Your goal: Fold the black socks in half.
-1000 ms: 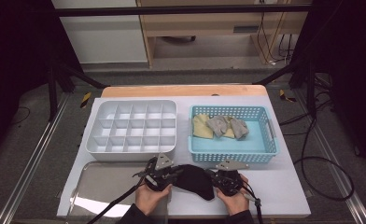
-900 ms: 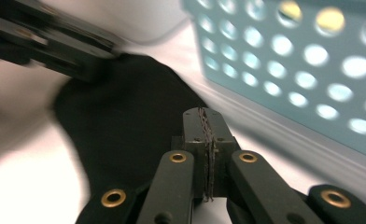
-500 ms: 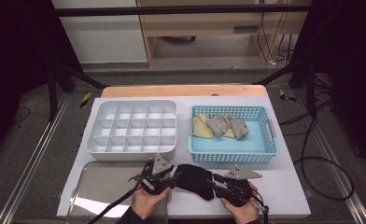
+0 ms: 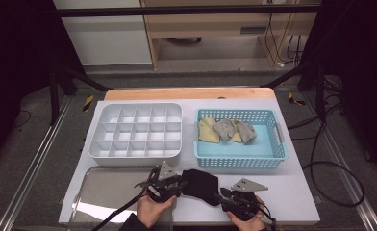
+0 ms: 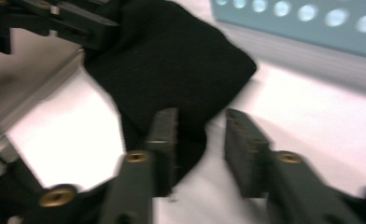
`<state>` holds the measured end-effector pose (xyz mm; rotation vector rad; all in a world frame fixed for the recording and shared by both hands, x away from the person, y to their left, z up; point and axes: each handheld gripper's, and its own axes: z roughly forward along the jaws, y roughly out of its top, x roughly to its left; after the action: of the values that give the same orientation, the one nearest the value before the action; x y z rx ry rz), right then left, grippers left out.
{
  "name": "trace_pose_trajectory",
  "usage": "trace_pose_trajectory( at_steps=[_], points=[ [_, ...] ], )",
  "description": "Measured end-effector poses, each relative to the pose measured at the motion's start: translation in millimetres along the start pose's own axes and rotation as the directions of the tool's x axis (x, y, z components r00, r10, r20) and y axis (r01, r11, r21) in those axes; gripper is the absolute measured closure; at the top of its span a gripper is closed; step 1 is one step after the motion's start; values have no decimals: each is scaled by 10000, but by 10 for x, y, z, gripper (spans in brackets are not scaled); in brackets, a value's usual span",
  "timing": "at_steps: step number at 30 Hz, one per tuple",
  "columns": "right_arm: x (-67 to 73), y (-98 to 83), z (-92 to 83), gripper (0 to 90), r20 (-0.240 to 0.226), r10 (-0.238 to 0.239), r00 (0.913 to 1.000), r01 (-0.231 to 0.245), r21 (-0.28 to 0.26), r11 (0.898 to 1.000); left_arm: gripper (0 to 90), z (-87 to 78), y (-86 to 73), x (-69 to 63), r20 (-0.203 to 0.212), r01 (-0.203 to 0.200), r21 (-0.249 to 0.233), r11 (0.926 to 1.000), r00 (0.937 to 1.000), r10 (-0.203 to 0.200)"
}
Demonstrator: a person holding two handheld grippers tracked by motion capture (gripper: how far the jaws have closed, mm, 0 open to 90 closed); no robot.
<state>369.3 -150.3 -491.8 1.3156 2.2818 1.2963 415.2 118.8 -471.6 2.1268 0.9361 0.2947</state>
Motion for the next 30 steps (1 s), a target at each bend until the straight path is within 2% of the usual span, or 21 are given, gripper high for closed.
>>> trace_pose_trajectory(
  at_steps=[2, 4, 7, 11, 13, 15, 17, 19, 24, 30],
  points=[
    [7, 5, 6, 791, -271, 229, 9994, -226, 107, 9997, 635, 10, -8, -5, 65, 56, 14, 10000, 10000, -56],
    [6, 20, -3, 855, -330, 113, 9994, -107, 188, 9998, 645, 17, -12, -10, 103, 149, 37, 9999, 9998, -150],
    [-54, 50, -19, 871, -337, 181, 9993, -167, 423, 9990, 648, 18, -17, -27, 152, 295, 27, 9996, 9994, -296],
    [-143, 68, -35, 869, -220, 206, 9995, -198, 379, 9991, 646, 16, -35, -87, 394, 455, -75, 9989, 9982, -452],
    [-187, 93, -47, 864, -24, 93, 10000, -92, 338, 9994, 645, 14, -43, -118, 419, 414, -142, 9990, 9983, -407],
    [-204, 107, -47, 846, -120, 169, 9998, -164, 373, 9992, 644, 7, -39, -112, 428, 456, -154, 9988, 9981, -449],
    [-207, 108, -54, 771, -13, -83, 10000, 83, 245, 9997, 640, -11, -31, -98, 426, 503, -212, 9985, 9979, -494],
    [-202, 112, -100, 726, -177, -35, 9998, 36, 91, 10000, 628, -39, -23, -88, 369, 432, -285, 9987, 9984, -422],
    [-183, 156, -232, 657, -428, 77, 9991, -108, -711, 9974, 603, -125, -6, -88, 303, 334, -513, 9981, 9990, -319],
    [-185, 195, -105, 642, -49, 386, 9992, -389, -593, 9975, 608, -117, -23, -94, 169, 143, -440, 9989, 9998, -136]
  ],
)
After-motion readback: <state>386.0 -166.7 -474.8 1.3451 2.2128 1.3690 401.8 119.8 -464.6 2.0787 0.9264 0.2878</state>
